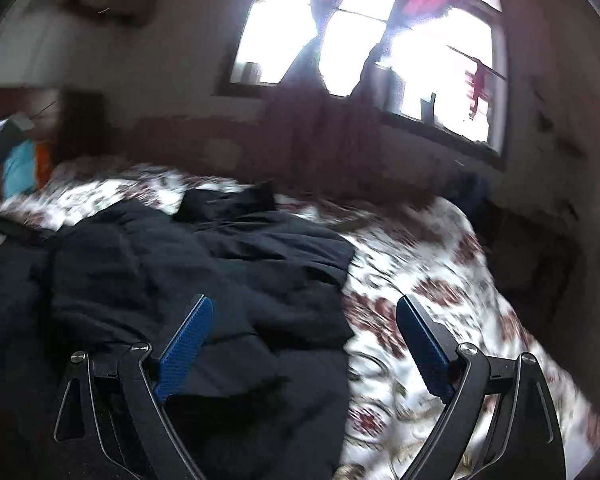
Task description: Fold large clothes
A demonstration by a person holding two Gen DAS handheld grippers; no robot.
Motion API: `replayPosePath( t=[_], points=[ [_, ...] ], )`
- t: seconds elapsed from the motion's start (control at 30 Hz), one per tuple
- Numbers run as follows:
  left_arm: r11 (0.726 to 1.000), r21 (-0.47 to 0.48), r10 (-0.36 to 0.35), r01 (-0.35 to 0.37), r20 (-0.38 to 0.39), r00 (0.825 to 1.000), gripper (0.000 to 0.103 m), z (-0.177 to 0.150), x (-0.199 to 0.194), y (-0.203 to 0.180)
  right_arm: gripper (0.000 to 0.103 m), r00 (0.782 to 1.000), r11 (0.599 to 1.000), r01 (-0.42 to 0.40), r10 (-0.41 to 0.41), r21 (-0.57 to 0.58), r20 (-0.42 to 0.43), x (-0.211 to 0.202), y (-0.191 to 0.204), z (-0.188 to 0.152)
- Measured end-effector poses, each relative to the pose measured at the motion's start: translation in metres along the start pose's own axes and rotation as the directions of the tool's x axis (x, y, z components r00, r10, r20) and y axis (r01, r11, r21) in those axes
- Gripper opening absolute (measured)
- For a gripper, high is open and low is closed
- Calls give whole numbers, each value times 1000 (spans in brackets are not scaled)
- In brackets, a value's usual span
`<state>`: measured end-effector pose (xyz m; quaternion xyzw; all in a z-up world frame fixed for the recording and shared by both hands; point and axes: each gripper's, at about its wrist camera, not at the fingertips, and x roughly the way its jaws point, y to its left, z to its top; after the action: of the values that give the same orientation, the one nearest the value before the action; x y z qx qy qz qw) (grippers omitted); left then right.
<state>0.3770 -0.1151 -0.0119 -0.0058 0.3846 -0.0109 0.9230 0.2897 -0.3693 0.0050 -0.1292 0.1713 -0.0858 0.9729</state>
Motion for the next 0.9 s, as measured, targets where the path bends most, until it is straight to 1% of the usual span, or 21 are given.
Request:
replayPosePath(
  t=[0.07,0.1,0.13,0.17,0.2,0.23,0.3,0.33,0.37,0.43,0.47,0.5,0.6,0.67,0.73,0.8,0.87,0.9],
  points=[
    [1000,-5,21,-21,-4,1000,92,8,16,7,90,996,998,-26,22,-50,-83,22,11,-10],
    [999,2,38,-38,-6,999,92,10,23,7,90,989,997,-50,43,-50,-139,34,13,-17],
    [998,17,62,-62,-16,998,92,12,34,6,91,984,997,-69,63,-28,-167,40,13,-20],
    [997,28,79,-79,-28,996,92,12,42,5,93,979,996,-86,91,32,-181,44,7,-24],
    [996,39,85,-83,-46,995,92,11,53,1,100,978,994,-87,97,61,-186,47,2,-25],
    [996,46,81,-78,-55,995,92,9,59,-2,101,975,993,-90,104,80,-195,49,-2,-27],
    [994,73,85,-80,-56,995,93,2,69,-9,101,965,985,-123,147,121,-218,55,-7,-29],
    [993,84,93,-88,-56,994,95,-1,71,-11,101,961,982,-132,161,138,-224,56,-9,-29],
    [992,90,100,-94,-60,993,96,-4,76,-14,101,960,980,-137,168,148,-225,56,-12,-32],
    [994,67,95,-90,-79,992,103,-6,84,-13,101,961,976,-144,177,162,-214,54,-15,-33],
    [996,44,84,-80,-97,992,103,-6,88,-10,101,961,975,-146,181,170,-208,55,-17,-37],
    [998,21,58,-56,-116,992,103,-5,90,-6,101,962,973,-145,180,178,-204,52,-18,-37],
    [999,-49,-12,5,-159,987,103,-2,89,9,101,971,978,-101,137,183,-195,40,-22,-36],
    [997,-78,-43,29,-183,982,103,-4,81,20,101,982,983,-81,108,165,-158,17,-21,-31],
    [993,-102,-78,60,-188,979,103,-7,62,33,101,990,988,-50,68,143,-121,-13,-18,-24],
    [990,-107,-115,97,-187,976,103,-10,42,43,101,995,992,-27,38,127,-89,-40,-14,-13],
    [985,-98,-156,139,-185,970,103,-17,15,50,101,997,989,-34,44,143,-69,-65,-14,1],
    [984,-93,-166,151,-170,971,103,-21,0,52,102,996,987,-44,55,157,-69,-79,-12,8]
  ],
)
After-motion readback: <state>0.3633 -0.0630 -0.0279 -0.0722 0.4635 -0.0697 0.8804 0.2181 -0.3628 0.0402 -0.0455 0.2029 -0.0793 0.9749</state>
